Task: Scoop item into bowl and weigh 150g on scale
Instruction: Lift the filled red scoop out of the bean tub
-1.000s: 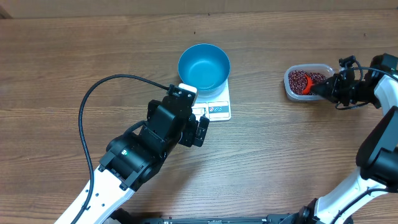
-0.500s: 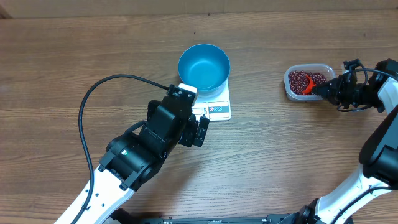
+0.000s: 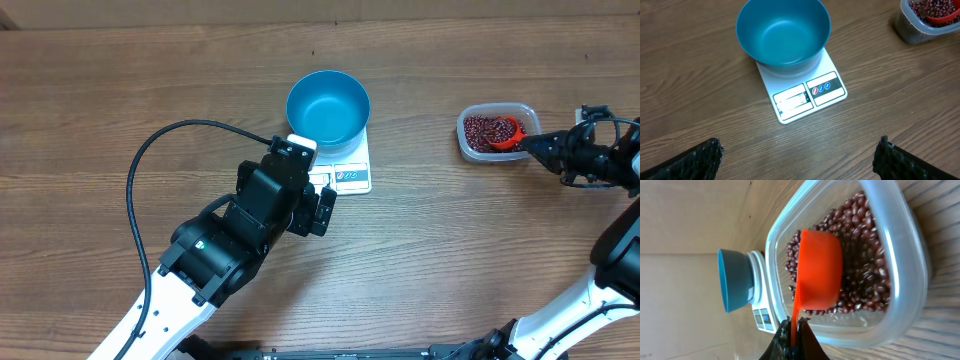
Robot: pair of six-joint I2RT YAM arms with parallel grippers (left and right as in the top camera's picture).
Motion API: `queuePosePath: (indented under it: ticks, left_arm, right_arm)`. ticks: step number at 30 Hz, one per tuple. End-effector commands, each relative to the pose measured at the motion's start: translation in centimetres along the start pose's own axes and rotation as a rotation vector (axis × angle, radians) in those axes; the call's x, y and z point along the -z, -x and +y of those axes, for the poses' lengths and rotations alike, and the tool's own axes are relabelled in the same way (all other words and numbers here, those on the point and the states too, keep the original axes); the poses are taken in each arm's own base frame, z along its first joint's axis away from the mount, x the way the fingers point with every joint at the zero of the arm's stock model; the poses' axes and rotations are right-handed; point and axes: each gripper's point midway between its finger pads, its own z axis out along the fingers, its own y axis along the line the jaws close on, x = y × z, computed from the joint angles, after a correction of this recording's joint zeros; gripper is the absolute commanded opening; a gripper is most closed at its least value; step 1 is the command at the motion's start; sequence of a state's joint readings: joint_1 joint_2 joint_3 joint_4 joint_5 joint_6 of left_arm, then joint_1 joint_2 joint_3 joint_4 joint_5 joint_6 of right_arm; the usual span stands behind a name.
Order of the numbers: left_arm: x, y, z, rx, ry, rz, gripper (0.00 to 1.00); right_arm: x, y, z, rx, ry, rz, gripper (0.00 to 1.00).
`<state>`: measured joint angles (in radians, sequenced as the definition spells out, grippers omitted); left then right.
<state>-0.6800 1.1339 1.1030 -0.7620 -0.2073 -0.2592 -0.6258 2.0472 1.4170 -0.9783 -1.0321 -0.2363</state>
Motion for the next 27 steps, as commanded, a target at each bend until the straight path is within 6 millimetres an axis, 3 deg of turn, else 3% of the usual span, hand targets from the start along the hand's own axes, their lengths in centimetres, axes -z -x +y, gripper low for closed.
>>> queuePosePath:
  ticks: [1, 25, 27]
  left_arm:
    - [-0.2, 0.1, 0.4, 0.017, 0.017, -0.001, 1.00]
    - [-0.2, 0.1, 0.4, 0.017, 0.017, -0.001, 1.00]
    - [-0.2, 0.1, 0.4, 0.017, 0.017, -0.001, 1.00]
  right_arm:
    - [-0.2, -0.2, 0.6, -0.003, 0.053, 0.004, 0.04]
    - [0.0, -1.0, 2.6, -0.036, 0.163, 0.016, 0.04]
    - [0.2, -1.1, 3.5, -0.014, 0.209, 0.012, 0.04]
